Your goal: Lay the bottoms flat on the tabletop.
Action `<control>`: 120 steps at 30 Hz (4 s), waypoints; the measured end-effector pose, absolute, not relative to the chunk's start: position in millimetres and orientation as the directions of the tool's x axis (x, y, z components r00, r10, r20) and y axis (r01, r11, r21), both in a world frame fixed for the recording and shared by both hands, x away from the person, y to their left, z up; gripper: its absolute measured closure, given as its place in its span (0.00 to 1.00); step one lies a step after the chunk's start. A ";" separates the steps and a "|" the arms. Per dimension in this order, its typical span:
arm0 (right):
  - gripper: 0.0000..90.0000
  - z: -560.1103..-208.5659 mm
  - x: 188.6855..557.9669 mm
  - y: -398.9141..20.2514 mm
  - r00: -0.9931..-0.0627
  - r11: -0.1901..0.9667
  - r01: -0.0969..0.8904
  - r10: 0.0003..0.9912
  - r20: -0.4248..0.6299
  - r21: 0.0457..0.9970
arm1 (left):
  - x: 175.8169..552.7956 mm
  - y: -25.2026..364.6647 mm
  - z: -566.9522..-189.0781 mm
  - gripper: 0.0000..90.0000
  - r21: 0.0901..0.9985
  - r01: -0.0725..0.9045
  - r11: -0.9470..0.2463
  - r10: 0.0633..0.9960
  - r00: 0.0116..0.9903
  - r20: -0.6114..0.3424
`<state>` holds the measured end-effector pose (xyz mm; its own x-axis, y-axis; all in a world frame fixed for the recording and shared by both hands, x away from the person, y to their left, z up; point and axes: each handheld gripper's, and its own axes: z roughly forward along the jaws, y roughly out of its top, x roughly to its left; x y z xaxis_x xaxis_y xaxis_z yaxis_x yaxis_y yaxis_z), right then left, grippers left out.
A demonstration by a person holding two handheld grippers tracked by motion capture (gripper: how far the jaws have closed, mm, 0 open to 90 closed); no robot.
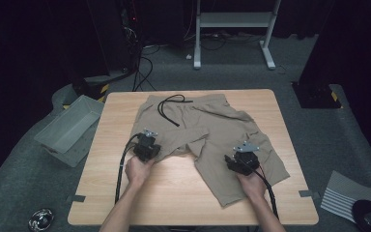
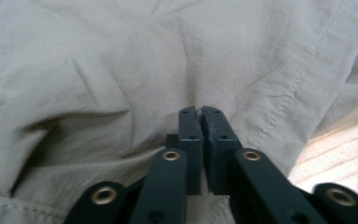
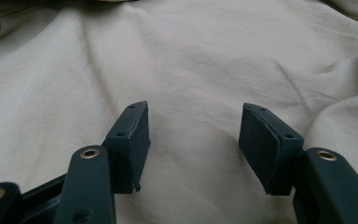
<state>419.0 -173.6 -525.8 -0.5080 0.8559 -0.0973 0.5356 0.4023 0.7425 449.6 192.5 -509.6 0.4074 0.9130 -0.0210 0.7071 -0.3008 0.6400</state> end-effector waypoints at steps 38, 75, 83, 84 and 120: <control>0.48 -525.8 419.1 -173.8 -0.508 0.402 0.536 0.856 -0.096 0.742 | 374.3 264.4 -496.7 0.87 0.668 0.714 -0.210 0.930 0.356 -0.087; 0.48 -525.9 433.7 -170.8 -0.478 0.358 0.568 0.876 -0.057 0.741 | 454.7 199.8 -507.2 0.99 0.711 0.663 -0.235 0.912 0.403 -0.074; 0.48 -525.8 432.5 -169.6 -0.477 0.367 0.562 0.876 -0.072 0.742 | 426.0 217.1 -484.7 0.99 0.724 0.627 -0.287 0.882 0.468 -0.056; 0.48 -525.8 432.4 -169.5 -0.478 0.368 0.561 0.875 -0.074 0.742 | 422.6 218.5 -483.9 0.99 0.722 0.626 -0.293 0.879 0.473 -0.054; 0.48 -525.8 432.0 -169.2 -0.480 0.373 0.558 0.874 -0.077 0.741 | 398.6 204.6 -500.3 0.59 0.709 0.637 -0.303 0.870 0.488 -0.067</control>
